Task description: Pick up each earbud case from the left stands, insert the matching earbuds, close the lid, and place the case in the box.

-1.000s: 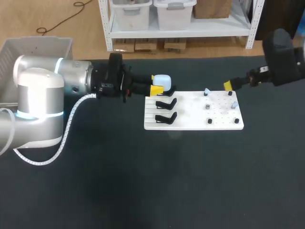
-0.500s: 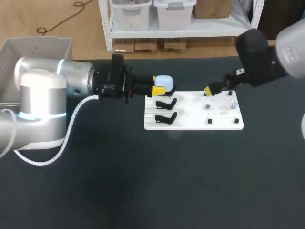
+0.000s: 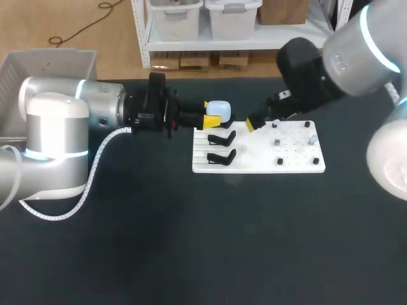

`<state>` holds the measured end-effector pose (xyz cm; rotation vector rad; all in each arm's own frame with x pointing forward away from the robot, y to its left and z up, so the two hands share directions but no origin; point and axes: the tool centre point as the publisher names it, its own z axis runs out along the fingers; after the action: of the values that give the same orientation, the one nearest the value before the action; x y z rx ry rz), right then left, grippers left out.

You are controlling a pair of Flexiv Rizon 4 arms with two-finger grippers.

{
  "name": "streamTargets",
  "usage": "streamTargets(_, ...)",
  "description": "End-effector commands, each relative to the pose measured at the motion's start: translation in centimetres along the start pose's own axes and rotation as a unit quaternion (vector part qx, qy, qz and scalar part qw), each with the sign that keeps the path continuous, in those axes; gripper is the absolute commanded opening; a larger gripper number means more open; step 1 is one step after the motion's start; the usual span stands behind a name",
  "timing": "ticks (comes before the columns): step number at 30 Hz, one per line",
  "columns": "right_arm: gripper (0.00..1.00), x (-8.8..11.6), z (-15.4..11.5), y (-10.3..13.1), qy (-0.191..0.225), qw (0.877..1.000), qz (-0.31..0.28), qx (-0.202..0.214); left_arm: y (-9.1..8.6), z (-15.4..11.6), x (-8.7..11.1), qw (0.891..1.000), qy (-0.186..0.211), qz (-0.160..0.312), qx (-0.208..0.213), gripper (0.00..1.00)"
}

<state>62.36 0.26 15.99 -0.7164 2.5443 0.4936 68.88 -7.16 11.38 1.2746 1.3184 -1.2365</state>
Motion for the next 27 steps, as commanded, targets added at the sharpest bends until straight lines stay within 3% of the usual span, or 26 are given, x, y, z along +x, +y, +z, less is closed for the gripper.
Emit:
streamTargets(1, 1.00, -1.2, 1.5, 0.3, 0.017, 1.000, 0.000, -0.004, -0.2, 0.0, 0.0, 1.000, -0.001, 0.001, -0.003, 0.00)
streamTargets(27, 1.00, -3.9, 5.2, 1.2, 0.042, 0.999, 0.004, -0.012, -0.2, 0.0, 0.0, 1.000, -0.001, 0.001, -0.003, 0.00)
